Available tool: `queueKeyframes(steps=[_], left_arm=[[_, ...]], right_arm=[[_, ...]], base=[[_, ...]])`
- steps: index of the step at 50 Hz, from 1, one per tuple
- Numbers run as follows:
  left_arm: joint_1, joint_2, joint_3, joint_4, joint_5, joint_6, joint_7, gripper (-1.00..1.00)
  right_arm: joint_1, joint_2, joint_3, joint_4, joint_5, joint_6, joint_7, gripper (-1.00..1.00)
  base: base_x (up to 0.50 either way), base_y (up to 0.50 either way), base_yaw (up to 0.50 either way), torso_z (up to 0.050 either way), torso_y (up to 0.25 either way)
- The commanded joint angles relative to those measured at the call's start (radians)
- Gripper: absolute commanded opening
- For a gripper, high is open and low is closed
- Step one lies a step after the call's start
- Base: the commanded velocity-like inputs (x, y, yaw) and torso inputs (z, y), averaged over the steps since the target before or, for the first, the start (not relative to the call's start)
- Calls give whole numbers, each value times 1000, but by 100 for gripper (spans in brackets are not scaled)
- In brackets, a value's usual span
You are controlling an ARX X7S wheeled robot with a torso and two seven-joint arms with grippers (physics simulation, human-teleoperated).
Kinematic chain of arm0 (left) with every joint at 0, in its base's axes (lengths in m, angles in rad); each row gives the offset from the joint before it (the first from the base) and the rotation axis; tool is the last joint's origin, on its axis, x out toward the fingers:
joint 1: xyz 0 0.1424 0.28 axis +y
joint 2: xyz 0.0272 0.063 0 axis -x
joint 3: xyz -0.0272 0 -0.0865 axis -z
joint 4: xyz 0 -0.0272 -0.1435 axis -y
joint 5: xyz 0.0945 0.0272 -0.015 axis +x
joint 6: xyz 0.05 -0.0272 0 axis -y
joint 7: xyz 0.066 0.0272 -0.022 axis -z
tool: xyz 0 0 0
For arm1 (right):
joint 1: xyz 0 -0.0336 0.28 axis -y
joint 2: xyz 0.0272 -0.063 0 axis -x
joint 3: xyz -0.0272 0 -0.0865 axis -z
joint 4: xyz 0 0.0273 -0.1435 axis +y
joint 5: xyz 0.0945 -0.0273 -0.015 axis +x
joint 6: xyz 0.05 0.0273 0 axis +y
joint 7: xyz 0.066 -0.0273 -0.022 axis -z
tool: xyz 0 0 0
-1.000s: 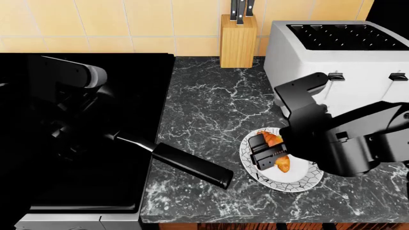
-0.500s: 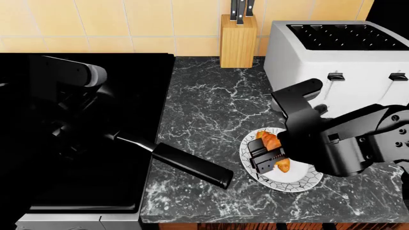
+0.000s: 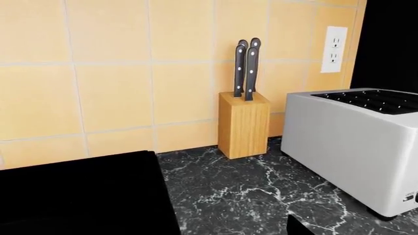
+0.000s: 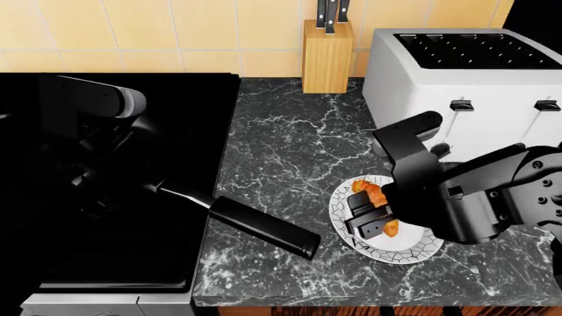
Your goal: Pick the croissant and place it on the pan. Then turn on the stove to warm the croissant.
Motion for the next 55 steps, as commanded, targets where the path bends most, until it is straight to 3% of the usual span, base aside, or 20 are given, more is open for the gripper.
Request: queueKeyframes(steps=[1, 30, 55], left_arm=[[2, -4, 4, -3, 0, 6, -1, 100], [10, -10, 15, -12, -3, 18, -2, 100], [15, -13, 8, 6, -22, 17, -22, 100]], right_arm=[[3, 3, -8, -7, -16, -5, -9, -100], [43, 29, 1, -60, -14, -27, 11, -100], [27, 82, 80, -236, 4, -116, 16, -100]], base=[[0, 0, 0, 0, 0], [0, 0, 0, 0, 0], [0, 0, 0, 0, 0]])
